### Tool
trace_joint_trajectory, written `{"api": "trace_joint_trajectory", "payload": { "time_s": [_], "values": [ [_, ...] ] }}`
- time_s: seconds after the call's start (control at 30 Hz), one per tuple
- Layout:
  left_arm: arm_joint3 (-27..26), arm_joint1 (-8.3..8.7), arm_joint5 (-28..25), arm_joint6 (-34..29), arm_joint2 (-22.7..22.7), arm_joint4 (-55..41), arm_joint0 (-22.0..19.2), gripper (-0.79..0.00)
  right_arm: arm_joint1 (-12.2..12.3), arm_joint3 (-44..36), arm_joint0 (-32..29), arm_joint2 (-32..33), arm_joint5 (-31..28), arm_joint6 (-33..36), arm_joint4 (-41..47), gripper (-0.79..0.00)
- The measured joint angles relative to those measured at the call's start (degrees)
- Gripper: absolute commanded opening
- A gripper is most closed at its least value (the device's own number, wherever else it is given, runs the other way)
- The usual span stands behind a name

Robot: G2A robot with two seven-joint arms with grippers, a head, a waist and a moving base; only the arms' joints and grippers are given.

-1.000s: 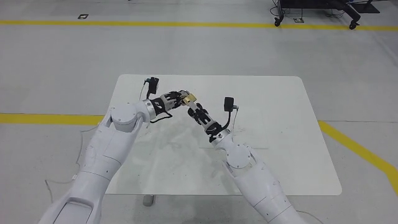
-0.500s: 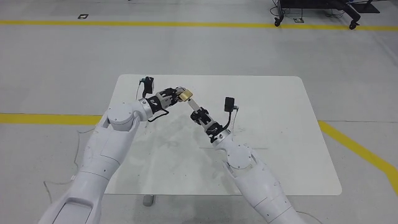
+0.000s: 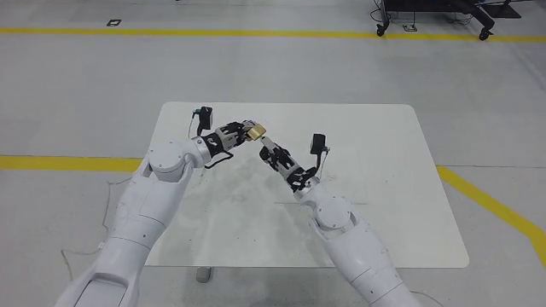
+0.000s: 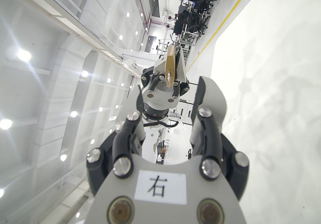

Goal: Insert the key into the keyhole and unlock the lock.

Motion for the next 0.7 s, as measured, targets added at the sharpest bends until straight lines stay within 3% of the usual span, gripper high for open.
{"api": "trace_joint_trajectory", "payload": {
  "time_s": [0.2, 0.23, 0.27, 0.33, 0.57, 0.7],
  "values": [
    [-0.9, 0.06, 0.4, 0.4, 0.1, 0.9, 0.3, -0.785, -0.4, 1.8, 1.3, -0.5, 1.1, -1.2, 2.0, -0.573],
    [-1.1, 0.09, 0.6, 0.4, 0.1, 1.0, 0.4, -0.785, -0.4, 2.0, 1.5, -0.5, 1.0, -1.3, 2.3, -0.606],
    [-1.2, 0.1, 0.7, 0.4, 0.1, 1.1, 0.5, -0.785, -0.5, 2.1, 1.5, -0.5, 0.8, -1.3, 2.6, -0.708],
    [-1.4, 0.14, 0.9, 0.4, 0.0, 1.3, 0.5, -0.785, -0.5, 2.3, 1.6, -0.5, 0.5, -1.3, 3.2, -0.785],
    [-2.2, 0.27, 1.1, 0.9, 0.2, 3.0, 0.7, -0.785, -0.7, 2.7, 1.7, -0.5, 0.5, -1.6, 4.7, -0.785],
    [-2.6, 0.36, 0.5, 0.8, 0.2, 3.8, 0.7, -0.785, -1.0, 3.3, 1.8, -0.4, 0.9, 0.6, 10.2, -0.785]
  ]
}}
